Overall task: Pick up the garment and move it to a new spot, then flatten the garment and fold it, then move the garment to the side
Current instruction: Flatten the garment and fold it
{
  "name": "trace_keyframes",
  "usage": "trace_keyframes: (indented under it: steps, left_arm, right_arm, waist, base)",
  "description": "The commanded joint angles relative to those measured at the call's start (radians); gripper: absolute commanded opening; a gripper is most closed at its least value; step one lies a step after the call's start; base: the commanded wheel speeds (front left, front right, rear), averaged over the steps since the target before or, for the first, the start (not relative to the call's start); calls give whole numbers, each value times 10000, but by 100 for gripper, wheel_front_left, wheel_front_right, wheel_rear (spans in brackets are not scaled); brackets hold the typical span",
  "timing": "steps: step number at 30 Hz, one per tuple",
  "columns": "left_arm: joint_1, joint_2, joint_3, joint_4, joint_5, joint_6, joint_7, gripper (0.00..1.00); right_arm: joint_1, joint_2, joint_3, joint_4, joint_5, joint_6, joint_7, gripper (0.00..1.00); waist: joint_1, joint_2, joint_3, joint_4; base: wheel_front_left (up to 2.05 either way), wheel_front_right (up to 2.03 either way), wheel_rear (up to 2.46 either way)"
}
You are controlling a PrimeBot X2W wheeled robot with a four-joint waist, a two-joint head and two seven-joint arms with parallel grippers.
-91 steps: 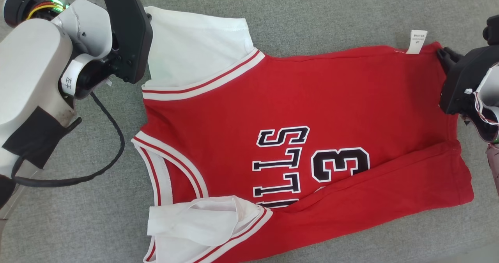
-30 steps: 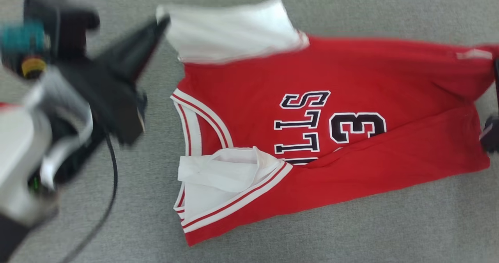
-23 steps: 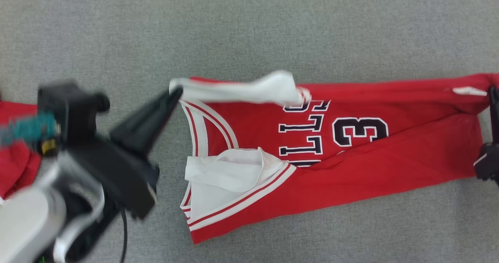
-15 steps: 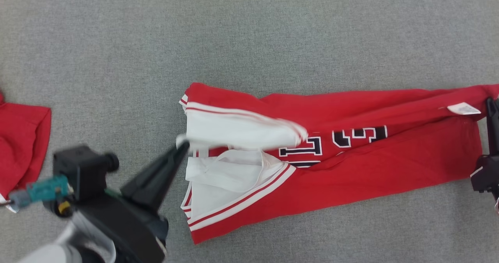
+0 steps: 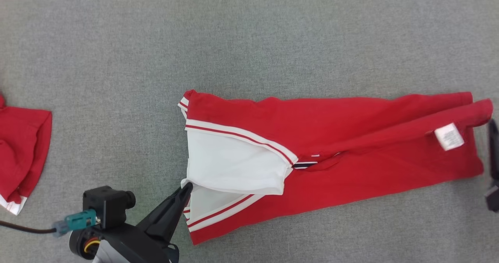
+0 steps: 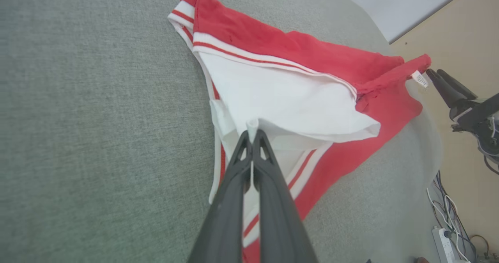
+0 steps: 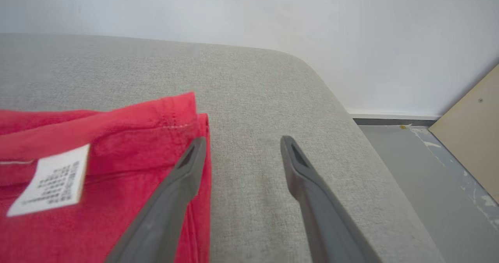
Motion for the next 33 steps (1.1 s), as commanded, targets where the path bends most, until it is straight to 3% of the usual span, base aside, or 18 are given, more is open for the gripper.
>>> trace_keyframes:
  steps: [1,3,5,7,8,14,18,25,33]
  left_arm:
    - [203,-154,-42,233,89,-63,-195,0]
    - [263,-210,-79,332,101,-58,-267,0]
    - [387,-288,-58,535,101,-19,-459,11]
    - [526,-371,-44,756,181,91,-672,40]
    - [586,-447,-30,837,219,133,-803,99]
    - [888,-898,6,1522,565,499,-1694,100]
    - [1049,-1270,149,2195,1307,923,-2551,100]
    - [1651,-2100,1107,2789,2988,1407,-2882,100]
    - [2845,-3023,2119,2829,5008,1044,-2878,100]
  right_arm:
    - [331,-56,-432,-19,-156,-22,-39,100]
    - [433,-11,-652,-60,-240,-22,-41,100]
    - [601,209,-1091,-256,-450,-22,-40,100]
    - [814,535,-1386,-486,-541,-22,-26,100]
    - [922,624,-1456,-568,-559,-22,-23,100]
    - [1499,1283,-1519,-908,-492,-22,-22,100]
    - [1945,1649,-1285,-953,-357,-22,-23,100]
    - [2304,1996,-1157,-814,-220,-22,-24,100]
    - [2287,1954,-1603,-92,283,-22,-22,100]
  waist:
    - [1,1,-177,-40]
    - [1,1,-240,-57]
    - [1,1,-420,-106]
    - [1,1,-637,-146]
    - [1,1,-726,-148]
    - [1,1,-1392,-85]
    - [1,1,-1890,-1]
    - [1,1,-2567,192]
    - [1,1,-2894,901]
  base:
    - [0,0,0]
    - [0,0,0]
    - [0,0,0]
    - [0,0,0]
    - [0,0,0]
    - [0,0,0]
    - [0,0,0]
    - [0,0,0]
    - [0,0,0]
